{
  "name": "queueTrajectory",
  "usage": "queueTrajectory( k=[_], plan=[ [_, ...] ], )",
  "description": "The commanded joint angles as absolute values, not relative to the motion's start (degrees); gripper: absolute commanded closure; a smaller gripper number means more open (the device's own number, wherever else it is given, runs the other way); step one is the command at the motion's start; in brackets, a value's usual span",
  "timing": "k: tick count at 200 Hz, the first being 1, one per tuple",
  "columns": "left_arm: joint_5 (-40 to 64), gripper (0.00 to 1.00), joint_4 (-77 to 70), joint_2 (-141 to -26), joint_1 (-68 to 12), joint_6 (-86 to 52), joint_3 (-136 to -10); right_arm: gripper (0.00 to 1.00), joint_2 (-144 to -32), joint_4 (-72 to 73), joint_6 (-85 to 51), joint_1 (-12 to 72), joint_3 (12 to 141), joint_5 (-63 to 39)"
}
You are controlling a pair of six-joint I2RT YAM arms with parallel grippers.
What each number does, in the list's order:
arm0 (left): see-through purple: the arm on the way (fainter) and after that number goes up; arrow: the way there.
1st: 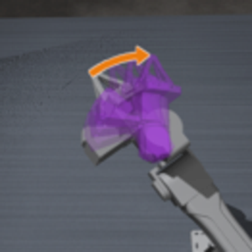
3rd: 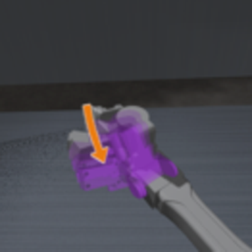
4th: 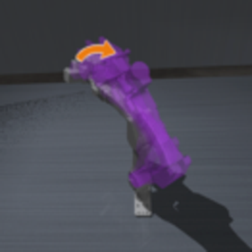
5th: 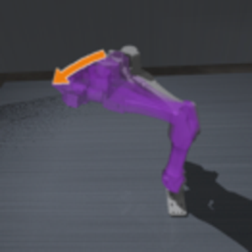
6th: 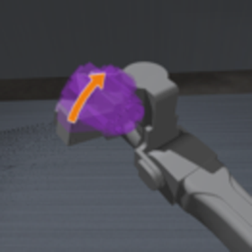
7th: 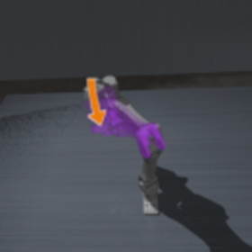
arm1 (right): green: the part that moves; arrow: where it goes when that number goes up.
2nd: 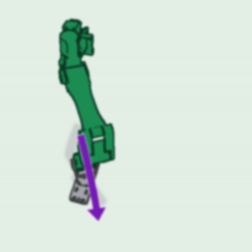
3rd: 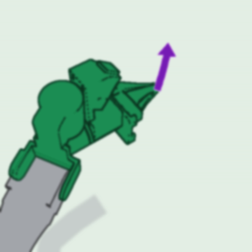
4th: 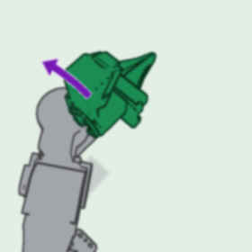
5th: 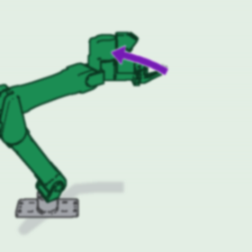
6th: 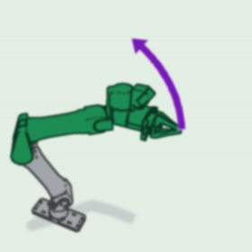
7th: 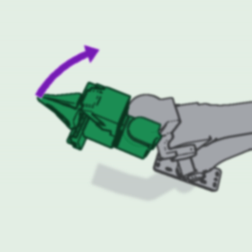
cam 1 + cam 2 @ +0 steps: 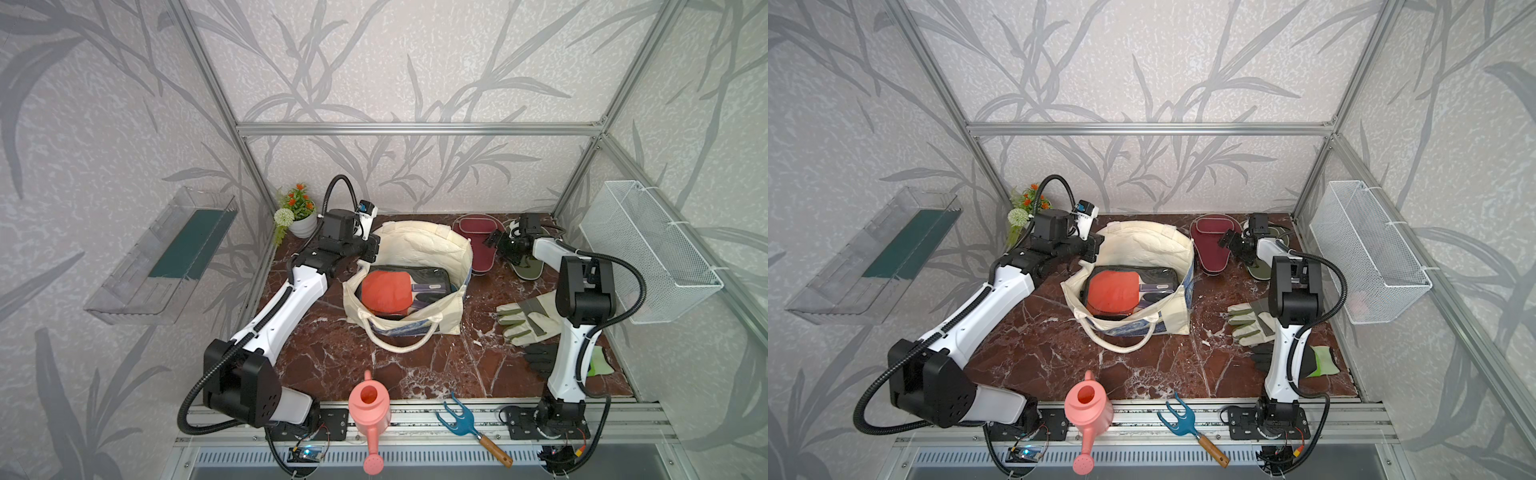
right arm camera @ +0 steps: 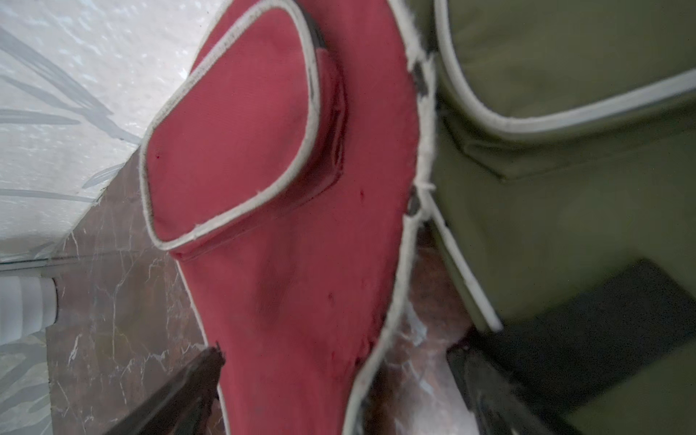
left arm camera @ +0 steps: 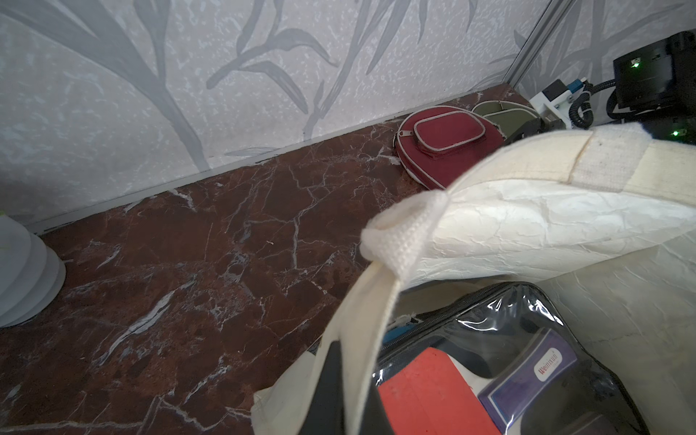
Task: Remove the ping pong set from the canvas bag
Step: Place the ping pong set at the center of the board, then adjust the ping pong set at the center of the board.
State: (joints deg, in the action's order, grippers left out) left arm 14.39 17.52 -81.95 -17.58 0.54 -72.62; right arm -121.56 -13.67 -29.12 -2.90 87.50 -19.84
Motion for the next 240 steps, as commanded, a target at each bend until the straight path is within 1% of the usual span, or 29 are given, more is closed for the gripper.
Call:
queueTrajectory(
  k=[1,34,72,85,102,124,151,159,175,198,226,236,240],
  plan=[
    [14.4,1.00,17.5,-80.5,-17.8,2.5,-74.7,0.01,-115.6,-15.3,-27.3,-3.0,85.6,-19.0],
    [14.2,1.00,17.2,-80.1,-17.8,2.9,-74.6,0.01,-116.4,-14.9,-27.7,-2.7,85.5,-21.5],
    [13.5,1.00,17.1,-79.8,-17.8,3.3,-73.9,0.00,-120.1,-15.9,-28.3,-1.7,88.9,-21.1],
    [13.2,1.00,17.1,-79.9,-17.7,3.3,-73.7,0.02,-121.5,-16.7,-28.3,-1.3,90.8,-20.7],
    [13.0,1.00,17.0,-80.0,-17.7,3.5,-73.6,0.11,-122.9,-17.7,-28.0,-0.8,93.1,-20.5],
    [12.6,1.00,16.9,-80.5,-17.7,3.8,-73.6,0.30,-125.4,-20.1,-27.3,-0.1,96.9,-19.9],
    [12.2,1.00,17.3,-81.3,-17.7,4.2,-74.2,0.45,-128.1,-22.4,-27.3,0.3,99.8,-18.6],
    [12.3,1.00,17.5,-81.5,-17.7,4.5,-74.4,0.47,-128.7,-22.9,-27.3,0.4,100.4,-18.6],
    [11.9,1.00,17.9,-81.9,-17.6,4.9,-74.8,0.55,-129.9,-23.7,-26.8,0.7,101.7,-18.4],
    [11.7,1.00,18.3,-82.2,-17.6,5.3,-75.1,0.61,-131.2,-24.9,-26.2,1.2,103.4,-18.2],
    [11.3,1.00,18.5,-82.2,-17.6,5.6,-75.1,0.63,-132.8,-26.2,-25.5,1.4,105.5,-18.1],
    [11.1,1.00,18.5,-82.2,-17.6,5.7,-74.9,0.66,-133.2,-26.5,-25.3,1.4,105.9,-18.1],
    [10.9,1.00,18.5,-82.1,-17.6,5.8,-74.8,0.70,-133.3,-26.5,-25.3,1.4,106.1,-18.1]
  ],
)
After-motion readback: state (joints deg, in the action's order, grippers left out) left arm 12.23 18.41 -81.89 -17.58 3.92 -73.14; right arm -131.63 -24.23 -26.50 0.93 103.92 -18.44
